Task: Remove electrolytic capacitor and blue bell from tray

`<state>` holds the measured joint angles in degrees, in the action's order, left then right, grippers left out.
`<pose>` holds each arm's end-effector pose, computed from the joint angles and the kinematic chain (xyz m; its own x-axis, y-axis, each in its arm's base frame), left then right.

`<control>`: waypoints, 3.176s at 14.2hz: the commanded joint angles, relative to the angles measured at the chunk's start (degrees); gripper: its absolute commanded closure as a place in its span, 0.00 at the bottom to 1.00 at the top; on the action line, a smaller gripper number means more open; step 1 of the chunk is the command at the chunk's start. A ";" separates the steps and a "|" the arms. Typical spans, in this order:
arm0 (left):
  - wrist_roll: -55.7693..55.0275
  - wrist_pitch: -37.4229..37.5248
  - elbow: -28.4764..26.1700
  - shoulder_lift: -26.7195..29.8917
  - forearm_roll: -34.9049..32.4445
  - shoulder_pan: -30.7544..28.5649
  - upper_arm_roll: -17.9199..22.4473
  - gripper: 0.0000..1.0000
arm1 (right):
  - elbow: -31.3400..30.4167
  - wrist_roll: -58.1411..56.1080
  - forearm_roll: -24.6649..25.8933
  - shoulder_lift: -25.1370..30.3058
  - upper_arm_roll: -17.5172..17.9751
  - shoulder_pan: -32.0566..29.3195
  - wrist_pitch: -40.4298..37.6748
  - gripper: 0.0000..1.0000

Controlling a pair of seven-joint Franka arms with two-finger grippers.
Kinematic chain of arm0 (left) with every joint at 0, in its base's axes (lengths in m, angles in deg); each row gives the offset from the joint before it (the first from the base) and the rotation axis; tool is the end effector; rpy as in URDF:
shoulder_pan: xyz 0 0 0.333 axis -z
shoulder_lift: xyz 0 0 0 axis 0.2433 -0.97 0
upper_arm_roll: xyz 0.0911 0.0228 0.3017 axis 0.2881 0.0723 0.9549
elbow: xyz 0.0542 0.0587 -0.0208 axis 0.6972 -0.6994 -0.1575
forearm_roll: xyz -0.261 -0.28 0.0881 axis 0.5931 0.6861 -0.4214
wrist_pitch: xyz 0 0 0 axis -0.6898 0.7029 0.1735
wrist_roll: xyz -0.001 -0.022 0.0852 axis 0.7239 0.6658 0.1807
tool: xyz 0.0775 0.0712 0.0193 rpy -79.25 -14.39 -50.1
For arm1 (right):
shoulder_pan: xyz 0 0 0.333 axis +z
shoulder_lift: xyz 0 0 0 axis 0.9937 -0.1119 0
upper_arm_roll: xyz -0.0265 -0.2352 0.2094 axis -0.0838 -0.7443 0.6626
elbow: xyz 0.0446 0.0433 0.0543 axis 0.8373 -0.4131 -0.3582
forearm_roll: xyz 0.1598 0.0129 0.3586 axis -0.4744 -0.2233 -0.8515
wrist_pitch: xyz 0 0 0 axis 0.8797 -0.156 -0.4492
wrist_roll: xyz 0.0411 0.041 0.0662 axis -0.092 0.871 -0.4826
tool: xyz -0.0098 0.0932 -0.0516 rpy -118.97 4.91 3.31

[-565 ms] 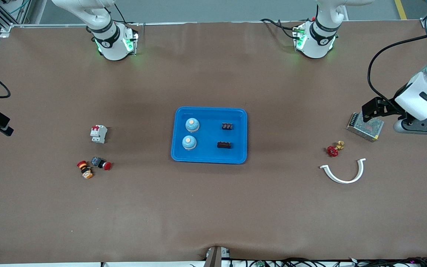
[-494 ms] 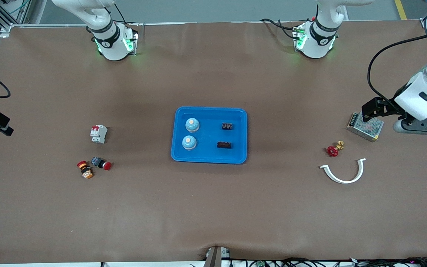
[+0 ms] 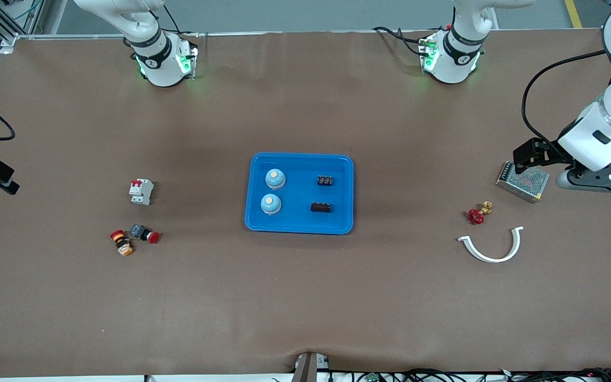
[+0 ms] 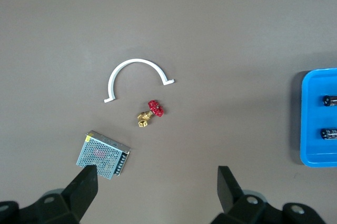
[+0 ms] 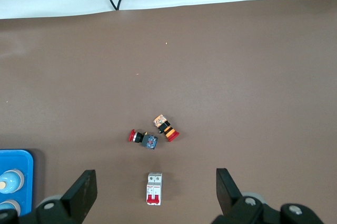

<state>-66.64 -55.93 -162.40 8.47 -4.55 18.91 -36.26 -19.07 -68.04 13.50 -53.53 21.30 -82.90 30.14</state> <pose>0.5985 -0.0857 0.5973 0.9910 -0.1341 0.0043 -0.1337 -0.9898 -0.0500 0.6028 -0.0629 0.6162 0.9758 -0.0631 0.2093 -0.0606 -0.9980 -0.0183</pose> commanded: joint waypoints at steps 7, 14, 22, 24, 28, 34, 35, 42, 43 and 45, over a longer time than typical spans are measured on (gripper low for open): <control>-24.73 0.61 -1.31 -0.15 1.23 2.55 -1.01 0.00 | 0.02 0.65 0.43 -0.59 0.41 2.13 -3.64 0.00; -49.41 -1.58 -2.72 -1.99 7.03 4.21 -2.86 0.00 | -0.42 1.00 -1.15 -4.01 0.50 6.87 -7.86 0.00; -78.52 -11.59 -2.98 -10.78 6.15 13.53 -2.78 0.00 | -3.32 12.59 -4.14 -6.48 0.41 14.08 -7.77 0.00; -83.01 -15.11 -2.98 -13.24 5.72 14.94 -2.77 0.00 | -5.07 13.04 -4.14 -7.27 0.41 16.28 -6.99 0.00; -91.18 -20.47 -2.81 -16.85 3.96 16.87 -2.77 0.00 | -10.69 19.78 -4.14 -7.54 0.41 21.11 -1.20 0.00; -102.45 -24.96 -2.28 -20.36 4.74 19.76 -2.86 0.00 | -16.33 32.98 -4.14 -11.22 0.41 29.98 9.18 0.00; -103.67 -25.14 -2.11 -21.85 4.75 21.08 -2.86 0.00 | -16.33 34.04 -4.14 -12.19 0.41 30.87 9.88 0.00; -112.55 -29.45 1.67 -29.42 4.83 22.94 -2.86 0.00 | -16.77 42.57 -5.02 -17.55 0.41 37.99 18.76 0.00; -113.08 -29.54 1.68 -29.77 4.83 23.38 -2.95 0.00 | -16.86 42.57 -5.02 -18.43 0.50 38.86 19.90 0.00; -115.27 -29.71 1.76 -30.82 4.75 24.60 -2.86 0.00 | -16.86 42.57 -5.11 -19.84 0.50 40.54 20.61 0.00</control>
<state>-179.89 -85.86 -162.31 -21.17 0.55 42.27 -39.34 -35.78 -26.06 9.21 -72.80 22.36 -43.48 49.96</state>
